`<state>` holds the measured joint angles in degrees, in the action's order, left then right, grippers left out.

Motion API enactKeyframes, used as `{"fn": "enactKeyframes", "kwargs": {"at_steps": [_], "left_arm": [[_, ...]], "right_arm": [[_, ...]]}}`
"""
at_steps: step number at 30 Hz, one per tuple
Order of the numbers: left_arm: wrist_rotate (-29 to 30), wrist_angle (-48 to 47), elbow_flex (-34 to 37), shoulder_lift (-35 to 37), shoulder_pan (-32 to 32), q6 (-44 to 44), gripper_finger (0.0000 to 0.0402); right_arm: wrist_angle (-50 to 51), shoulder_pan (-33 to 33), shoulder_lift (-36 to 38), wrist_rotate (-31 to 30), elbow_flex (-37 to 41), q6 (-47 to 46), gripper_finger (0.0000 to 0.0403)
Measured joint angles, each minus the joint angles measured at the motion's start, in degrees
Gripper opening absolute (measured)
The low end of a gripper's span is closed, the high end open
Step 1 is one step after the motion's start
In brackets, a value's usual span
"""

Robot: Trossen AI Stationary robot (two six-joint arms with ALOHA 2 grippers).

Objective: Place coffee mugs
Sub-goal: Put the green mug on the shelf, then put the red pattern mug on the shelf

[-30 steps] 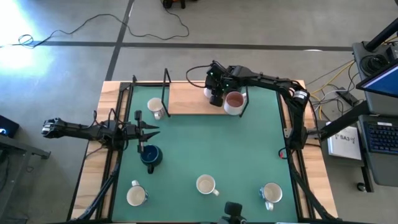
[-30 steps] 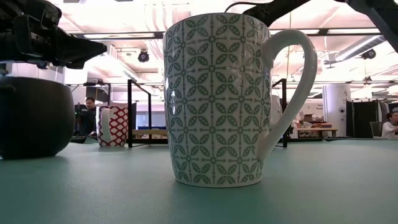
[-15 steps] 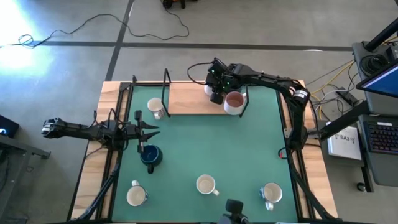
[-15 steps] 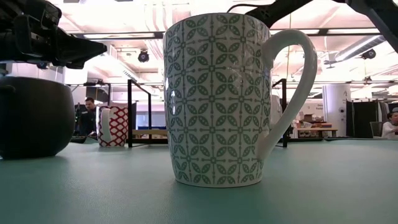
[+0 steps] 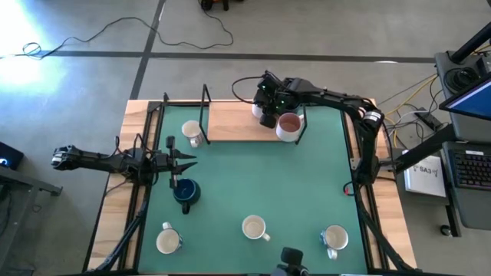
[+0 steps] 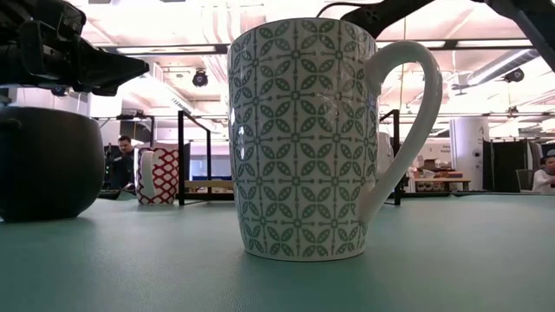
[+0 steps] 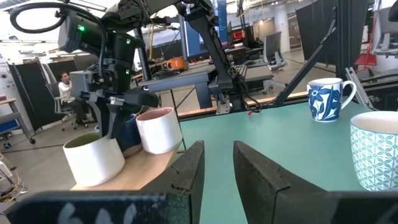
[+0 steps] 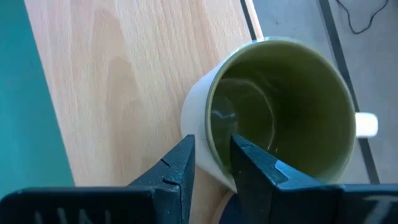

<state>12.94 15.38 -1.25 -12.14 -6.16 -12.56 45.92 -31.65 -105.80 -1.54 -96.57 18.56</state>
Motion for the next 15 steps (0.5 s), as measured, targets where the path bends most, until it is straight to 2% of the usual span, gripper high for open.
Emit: {"fn": "enactKeyframes", "kwargs": {"at_steps": [6, 12, 15], "left_arm": [[0.01, 0.00, -0.01, 0.00, 0.01, 0.00, 0.0068], [0.01, 0.00, 0.01, 0.01, 0.00, 0.00, 0.0068], [-0.01, 0.02, 0.00, 0.00, -0.01, 0.00, 0.0068]], "right_arm": [[2.79, 0.64, 2.69, 0.17, 0.00, -1.06, 0.0110], [5.87, 2.00, 6.99, 0.50, 0.00, 0.03, 0.0105], [6.91, 2.38, 9.16, 3.60, 0.00, -0.28, 0.0098]]}}
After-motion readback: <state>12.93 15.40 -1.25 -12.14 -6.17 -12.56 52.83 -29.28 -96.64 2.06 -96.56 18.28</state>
